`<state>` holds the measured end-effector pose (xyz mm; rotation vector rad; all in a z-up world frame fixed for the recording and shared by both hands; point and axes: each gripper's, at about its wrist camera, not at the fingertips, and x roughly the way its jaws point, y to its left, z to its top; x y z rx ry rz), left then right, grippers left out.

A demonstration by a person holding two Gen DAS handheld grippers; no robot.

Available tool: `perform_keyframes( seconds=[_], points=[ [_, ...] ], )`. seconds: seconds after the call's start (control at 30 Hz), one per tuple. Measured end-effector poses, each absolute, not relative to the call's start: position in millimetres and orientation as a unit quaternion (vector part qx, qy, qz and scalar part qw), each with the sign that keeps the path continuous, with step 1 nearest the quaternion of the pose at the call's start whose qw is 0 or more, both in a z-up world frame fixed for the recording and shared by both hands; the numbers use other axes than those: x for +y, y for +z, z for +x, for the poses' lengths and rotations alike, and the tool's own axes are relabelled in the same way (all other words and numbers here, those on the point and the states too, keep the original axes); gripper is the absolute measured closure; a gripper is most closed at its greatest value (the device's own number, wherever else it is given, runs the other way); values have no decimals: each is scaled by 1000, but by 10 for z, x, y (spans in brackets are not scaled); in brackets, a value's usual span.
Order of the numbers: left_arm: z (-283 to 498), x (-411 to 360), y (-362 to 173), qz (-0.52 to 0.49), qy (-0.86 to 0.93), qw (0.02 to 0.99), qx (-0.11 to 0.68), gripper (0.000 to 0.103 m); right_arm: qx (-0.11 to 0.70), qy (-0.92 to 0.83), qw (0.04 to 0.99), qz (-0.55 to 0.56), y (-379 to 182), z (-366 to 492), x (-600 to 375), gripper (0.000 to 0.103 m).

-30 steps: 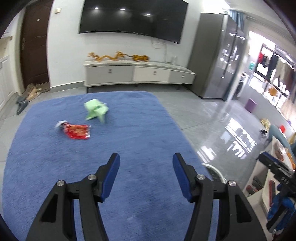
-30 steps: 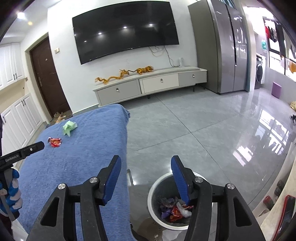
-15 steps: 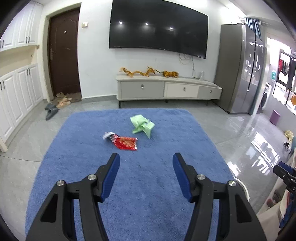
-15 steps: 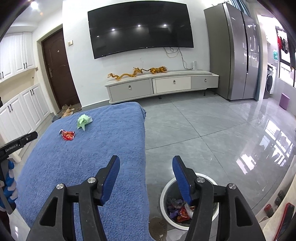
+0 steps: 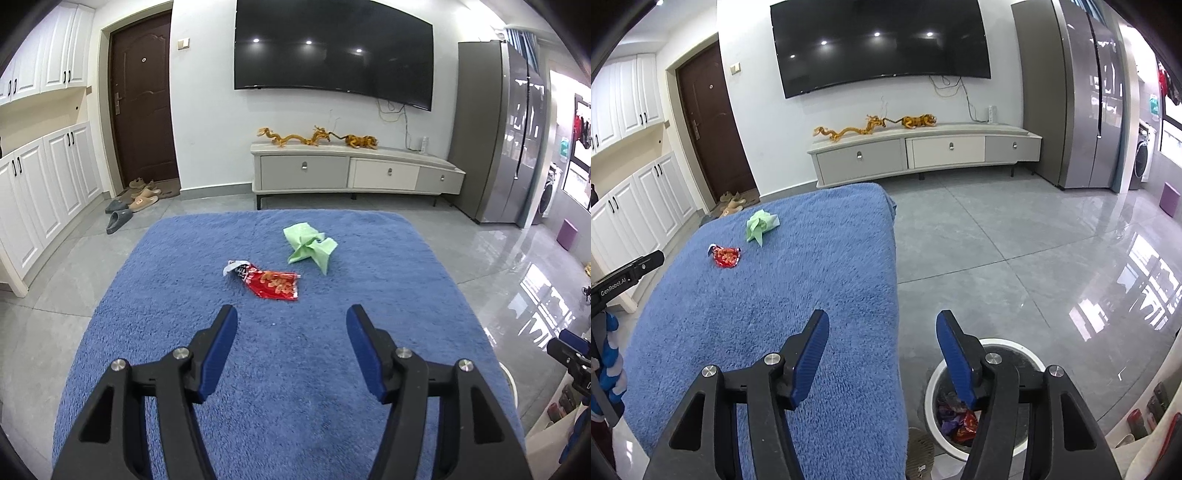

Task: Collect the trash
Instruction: 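Return both tools to the red chip bag and green paper on the rug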

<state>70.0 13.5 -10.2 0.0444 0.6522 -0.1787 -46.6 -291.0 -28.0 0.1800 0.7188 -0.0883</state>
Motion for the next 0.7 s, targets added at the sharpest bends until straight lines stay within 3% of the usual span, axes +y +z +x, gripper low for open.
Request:
perform_keyframes(
  seconds=[0.7],
  points=[
    [1199, 221, -537, 18, -62, 931, 358, 42, 391, -7, 916, 85, -624, 99, -2764, 45]
  ],
)
